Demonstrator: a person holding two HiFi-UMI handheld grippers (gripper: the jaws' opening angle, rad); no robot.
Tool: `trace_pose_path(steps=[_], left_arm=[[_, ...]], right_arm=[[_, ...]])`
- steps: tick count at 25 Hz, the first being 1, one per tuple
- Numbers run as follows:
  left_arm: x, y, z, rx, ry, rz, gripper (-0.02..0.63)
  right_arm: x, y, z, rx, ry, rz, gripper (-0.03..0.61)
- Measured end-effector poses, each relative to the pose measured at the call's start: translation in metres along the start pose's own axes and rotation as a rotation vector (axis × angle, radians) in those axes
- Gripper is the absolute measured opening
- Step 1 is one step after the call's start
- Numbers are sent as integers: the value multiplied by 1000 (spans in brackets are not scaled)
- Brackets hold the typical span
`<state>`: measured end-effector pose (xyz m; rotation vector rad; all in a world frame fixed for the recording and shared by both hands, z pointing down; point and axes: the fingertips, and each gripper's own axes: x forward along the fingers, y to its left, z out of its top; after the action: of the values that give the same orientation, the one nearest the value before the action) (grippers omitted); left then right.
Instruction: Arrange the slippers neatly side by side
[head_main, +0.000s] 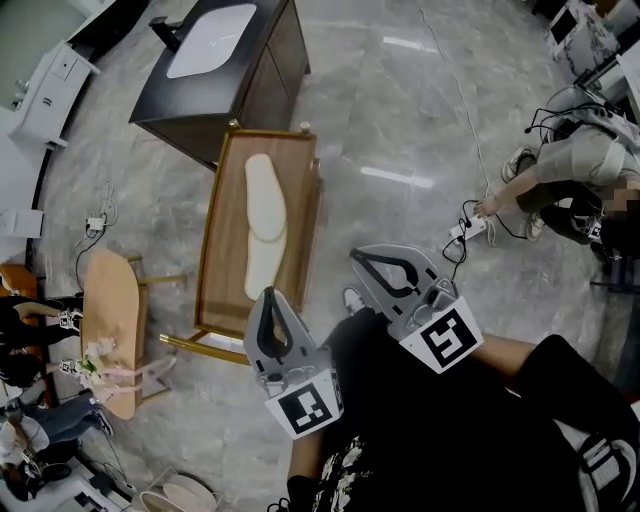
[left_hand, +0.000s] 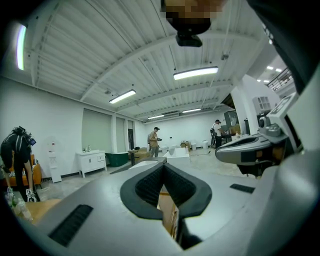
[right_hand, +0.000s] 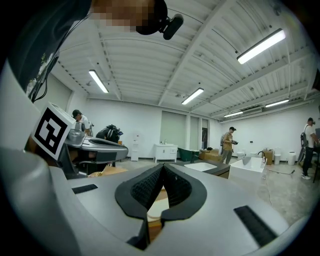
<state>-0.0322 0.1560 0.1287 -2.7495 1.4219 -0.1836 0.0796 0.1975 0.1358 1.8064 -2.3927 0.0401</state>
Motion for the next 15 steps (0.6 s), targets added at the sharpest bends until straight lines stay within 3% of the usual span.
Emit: trace_pose_path(steps=[3, 6, 15], left_arm=[[10, 10, 8, 4, -60, -24, 3], [12, 18, -9, 0, 16, -27, 3], [16, 27, -12, -23, 7, -42, 3]], right_arm=[[11, 2, 3, -12, -2, -13, -2], [16, 4, 1, -20, 10, -27, -2], [18, 6, -2, 0, 23, -70, -2]])
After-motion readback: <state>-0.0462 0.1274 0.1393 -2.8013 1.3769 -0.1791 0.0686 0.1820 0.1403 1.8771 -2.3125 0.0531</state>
